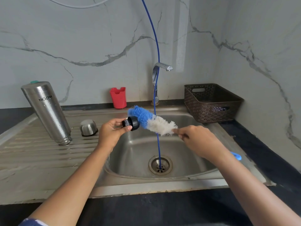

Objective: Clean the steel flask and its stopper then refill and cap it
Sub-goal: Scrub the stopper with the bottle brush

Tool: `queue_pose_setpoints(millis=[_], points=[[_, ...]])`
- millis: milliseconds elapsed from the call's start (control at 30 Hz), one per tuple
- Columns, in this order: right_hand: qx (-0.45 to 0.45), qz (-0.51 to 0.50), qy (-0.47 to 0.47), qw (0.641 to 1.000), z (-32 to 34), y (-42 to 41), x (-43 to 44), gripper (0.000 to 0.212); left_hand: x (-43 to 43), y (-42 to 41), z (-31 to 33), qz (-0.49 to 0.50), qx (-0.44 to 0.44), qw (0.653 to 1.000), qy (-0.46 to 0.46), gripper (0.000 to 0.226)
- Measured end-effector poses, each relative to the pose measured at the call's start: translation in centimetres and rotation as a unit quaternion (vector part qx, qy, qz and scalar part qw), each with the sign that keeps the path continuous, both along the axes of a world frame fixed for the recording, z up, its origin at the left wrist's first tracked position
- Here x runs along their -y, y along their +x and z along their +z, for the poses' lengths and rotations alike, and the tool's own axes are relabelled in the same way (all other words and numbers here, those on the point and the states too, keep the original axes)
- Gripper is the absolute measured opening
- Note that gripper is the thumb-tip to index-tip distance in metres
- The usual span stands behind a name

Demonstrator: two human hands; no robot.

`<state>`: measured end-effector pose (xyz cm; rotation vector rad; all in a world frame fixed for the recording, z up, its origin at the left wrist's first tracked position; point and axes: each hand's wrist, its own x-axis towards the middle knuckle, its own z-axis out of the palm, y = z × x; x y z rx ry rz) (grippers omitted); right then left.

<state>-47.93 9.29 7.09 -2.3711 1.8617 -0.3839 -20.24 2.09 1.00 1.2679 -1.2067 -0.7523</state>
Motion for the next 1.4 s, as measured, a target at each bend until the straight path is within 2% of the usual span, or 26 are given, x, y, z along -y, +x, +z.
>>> queue_pose_setpoints(millis=[133,200,300,433,633,767,933,1133,1233,1333,1400], points=[[0.05,-0.023,0.058,0.997,-1.3,-1.5,0.3,0.038,0.2,1.3,0.2,-0.003,-0.227,0.972,0.055,0.009],[0.105,-0.023,0.05,0.993,-1.8,-1.4,-0.1,0.038,0.3,1.5,0.3,-0.007,-0.286,0.956,0.072,0.006],[0.155,-0.011,-0.033,0.987,-2.3,0.1,-1.1,0.04,0.0,1.1,0.6,-0.012,-0.336,0.937,0.092,0.004],[0.109,0.005,-0.088,0.99,-3.0,2.9,-1.4,0.047,-0.1,0.8,0.7,-0.023,-0.356,0.928,0.105,0.01],[0.083,0.022,-0.099,0.991,-3.7,2.5,-1.6,0.049,-0.1,1.4,0.7,-0.021,-0.41,0.906,0.107,0.018],[0.08,0.024,-0.113,0.99,-3.5,3.8,-0.8,0.051,-0.5,0.4,1.1,-0.038,-0.4,0.909,0.109,0.011],[0.046,0.021,-0.111,0.993,-3.8,2.5,-1.1,0.05,-0.1,1.4,0.7,-0.01,-0.424,0.899,0.108,0.018],[0.058,0.056,-0.181,0.98,-4.3,3.5,-0.7,0.052,-0.2,0.6,0.8,-0.027,-0.414,0.903,0.11,0.016],[0.046,0.026,-0.144,0.988,-4.5,1.6,-1.3,0.051,0.1,1.5,0.6,-0.02,-0.432,0.896,0.098,0.017],[0.033,-0.036,-0.103,0.994,-3.4,-0.2,-1.1,0.046,0.4,1.6,0.4,-0.012,-0.441,0.895,0.068,0.009],[0.126,-0.026,-0.004,0.992,-2.9,-0.6,-0.8,0.039,0.5,1.6,0.4,-0.007,-0.418,0.907,0.05,0.004]])
